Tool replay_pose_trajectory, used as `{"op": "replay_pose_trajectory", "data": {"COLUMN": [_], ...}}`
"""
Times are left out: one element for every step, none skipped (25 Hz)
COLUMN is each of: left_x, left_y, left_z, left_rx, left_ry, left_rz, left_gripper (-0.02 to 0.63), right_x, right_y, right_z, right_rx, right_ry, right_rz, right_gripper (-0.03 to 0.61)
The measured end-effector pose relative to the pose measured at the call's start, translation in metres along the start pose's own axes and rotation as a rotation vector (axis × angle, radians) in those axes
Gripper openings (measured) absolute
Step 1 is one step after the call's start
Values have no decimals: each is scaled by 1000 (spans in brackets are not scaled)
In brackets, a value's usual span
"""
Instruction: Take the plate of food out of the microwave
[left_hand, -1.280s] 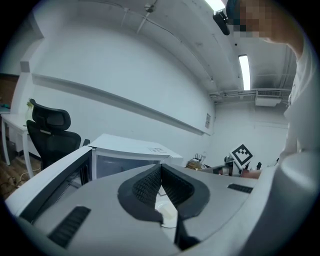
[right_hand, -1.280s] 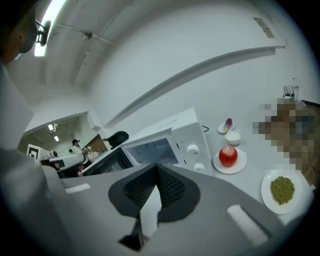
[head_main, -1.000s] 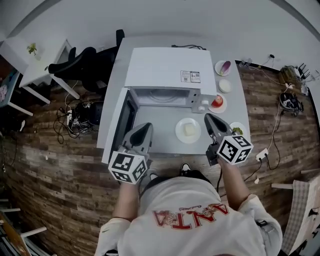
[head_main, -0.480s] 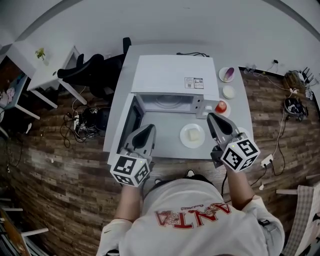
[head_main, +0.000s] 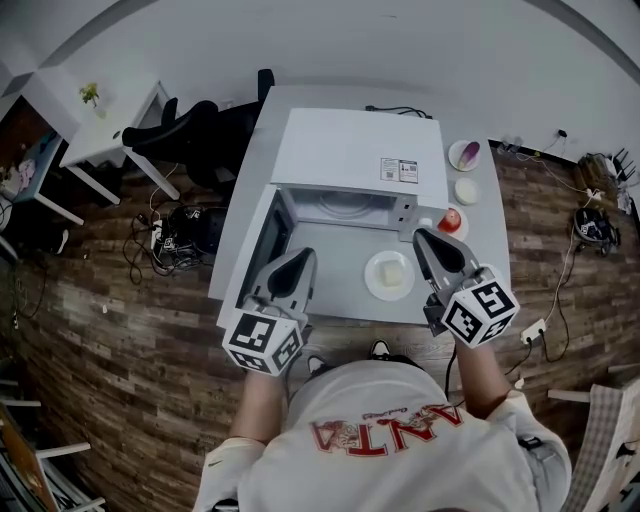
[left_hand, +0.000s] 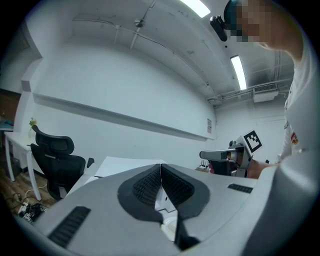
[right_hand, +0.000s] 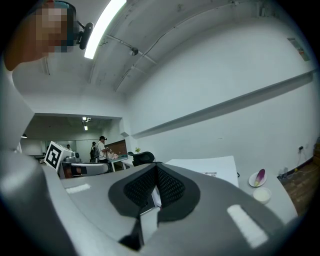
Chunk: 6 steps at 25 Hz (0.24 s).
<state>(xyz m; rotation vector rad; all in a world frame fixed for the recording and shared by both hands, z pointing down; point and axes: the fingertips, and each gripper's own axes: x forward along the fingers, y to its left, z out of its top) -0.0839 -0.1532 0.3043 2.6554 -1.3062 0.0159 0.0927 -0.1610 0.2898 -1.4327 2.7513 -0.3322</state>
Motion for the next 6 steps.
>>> {"op": "replay_pose_trajectory", "data": {"left_x": [1, 2, 2, 3, 4, 4], "left_y": [0, 0, -1, -1, -2, -2], "left_z": [0, 0, 0, -1, -1, -1], "left_rx": [0, 0, -2, -4, -7, -9], "left_ry": [-2, -2, -3, -3, -3, -3], "left_rz": [1, 1, 1, 0, -1, -1], "left_gripper": [9, 9, 9, 9, 9, 9], "right_x": [1, 2, 2, 2, 2, 3], "right_y": [-1, -2, -2, -3, -3, -4], "right_z": [0, 0, 0, 0, 0, 0], "right_rx": [2, 4, 7, 9, 11, 13], "right_ry": [-1, -1, -2, -2, -2, -2], "right_rz": [1, 3, 4, 6, 7, 8], "right_gripper": [2, 2, 2, 2, 2, 2]}}
